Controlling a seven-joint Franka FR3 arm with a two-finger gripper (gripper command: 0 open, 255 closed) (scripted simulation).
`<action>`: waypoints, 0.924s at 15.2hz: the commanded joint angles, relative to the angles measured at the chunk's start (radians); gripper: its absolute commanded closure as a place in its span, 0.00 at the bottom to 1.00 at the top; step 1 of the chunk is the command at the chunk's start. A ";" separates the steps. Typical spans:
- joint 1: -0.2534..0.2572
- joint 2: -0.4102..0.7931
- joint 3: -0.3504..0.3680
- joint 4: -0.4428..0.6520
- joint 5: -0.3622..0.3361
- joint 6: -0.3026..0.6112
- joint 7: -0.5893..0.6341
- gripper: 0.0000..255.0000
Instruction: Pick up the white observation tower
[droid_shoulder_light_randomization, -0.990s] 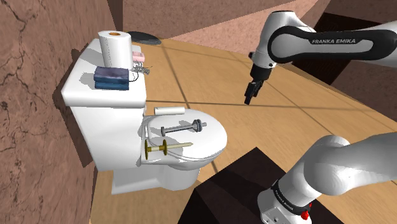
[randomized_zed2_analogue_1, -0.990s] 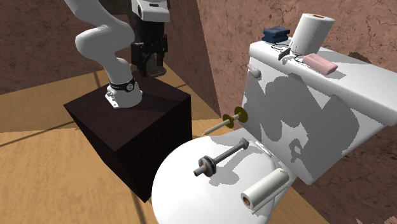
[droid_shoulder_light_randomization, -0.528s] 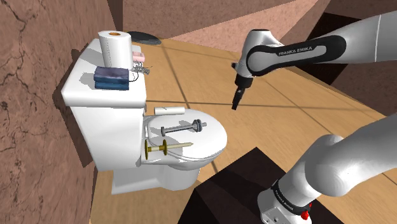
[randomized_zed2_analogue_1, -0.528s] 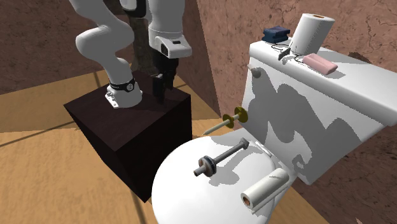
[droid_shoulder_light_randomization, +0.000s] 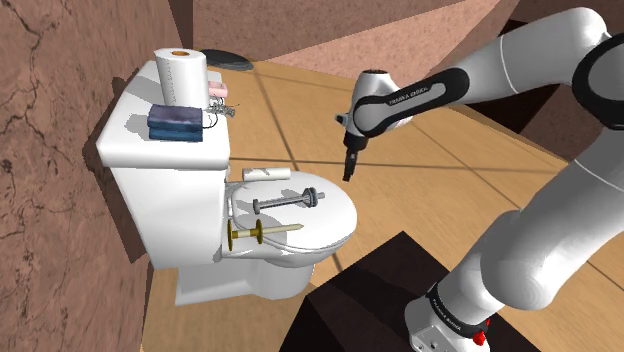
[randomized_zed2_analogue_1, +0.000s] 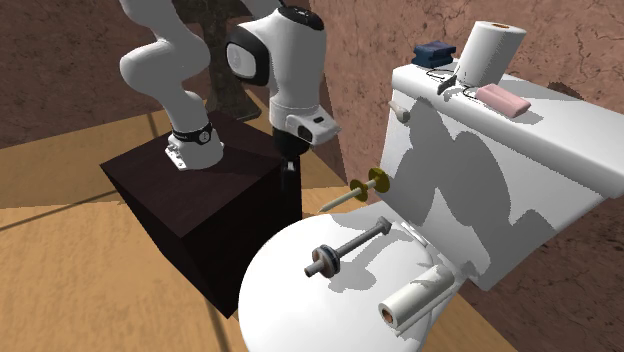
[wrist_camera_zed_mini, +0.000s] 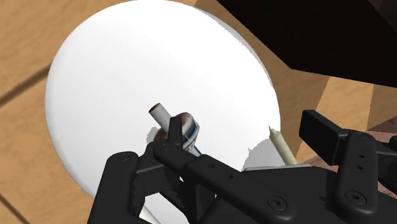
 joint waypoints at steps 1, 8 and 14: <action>0.008 0.091 0.003 0.048 0.026 0.046 -0.067 0.00; -0.001 0.358 0.058 0.200 0.096 0.161 -0.271 0.00; -0.018 0.570 0.126 0.358 0.113 0.219 -0.409 0.00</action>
